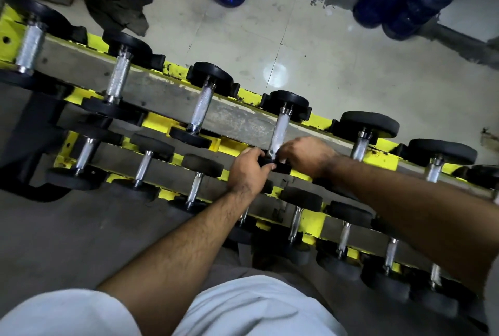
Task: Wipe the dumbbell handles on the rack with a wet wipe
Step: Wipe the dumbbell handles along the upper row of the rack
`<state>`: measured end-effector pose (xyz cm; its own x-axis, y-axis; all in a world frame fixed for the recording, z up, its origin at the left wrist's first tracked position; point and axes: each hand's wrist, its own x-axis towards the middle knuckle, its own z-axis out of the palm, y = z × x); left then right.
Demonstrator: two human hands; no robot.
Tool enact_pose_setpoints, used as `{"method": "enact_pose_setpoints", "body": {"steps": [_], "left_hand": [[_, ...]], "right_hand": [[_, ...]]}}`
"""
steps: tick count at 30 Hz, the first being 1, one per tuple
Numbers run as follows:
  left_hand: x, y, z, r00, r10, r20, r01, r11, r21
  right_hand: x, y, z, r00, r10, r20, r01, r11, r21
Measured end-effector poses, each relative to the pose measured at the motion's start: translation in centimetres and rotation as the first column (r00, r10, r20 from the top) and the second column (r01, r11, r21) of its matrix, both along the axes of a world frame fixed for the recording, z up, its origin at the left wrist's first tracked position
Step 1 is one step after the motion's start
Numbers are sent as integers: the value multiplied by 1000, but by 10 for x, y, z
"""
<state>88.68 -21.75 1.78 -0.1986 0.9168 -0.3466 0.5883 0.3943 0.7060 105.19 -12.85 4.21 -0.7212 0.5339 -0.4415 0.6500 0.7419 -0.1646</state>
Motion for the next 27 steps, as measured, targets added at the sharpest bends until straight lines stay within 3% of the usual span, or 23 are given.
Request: {"method": "enact_pose_setpoints", "body": {"steps": [3,9,18,23,27], "left_hand": [[3,-4,7,992,-43,-119,45,999,18],[27,-10,19,927,-209,-312,264,954,144],[116,-19,31,914,-217,-343,278,950,139],[177,-28,28,923,-205,-325,250,963,101],[210,-34,30,942,-170,-290,203,976,85]], "right_hand": [[9,-4,12,981,-193,17,194,977,-83],[41,-17,28,856,-469,-216,445,882,-155],[121,-26,36,703,-589,-398,559,804,-204],[171,-40,34,781,-497,-379,464,867,-180],[201,-44,30,723,-542,-428,514,836,-191]]}}
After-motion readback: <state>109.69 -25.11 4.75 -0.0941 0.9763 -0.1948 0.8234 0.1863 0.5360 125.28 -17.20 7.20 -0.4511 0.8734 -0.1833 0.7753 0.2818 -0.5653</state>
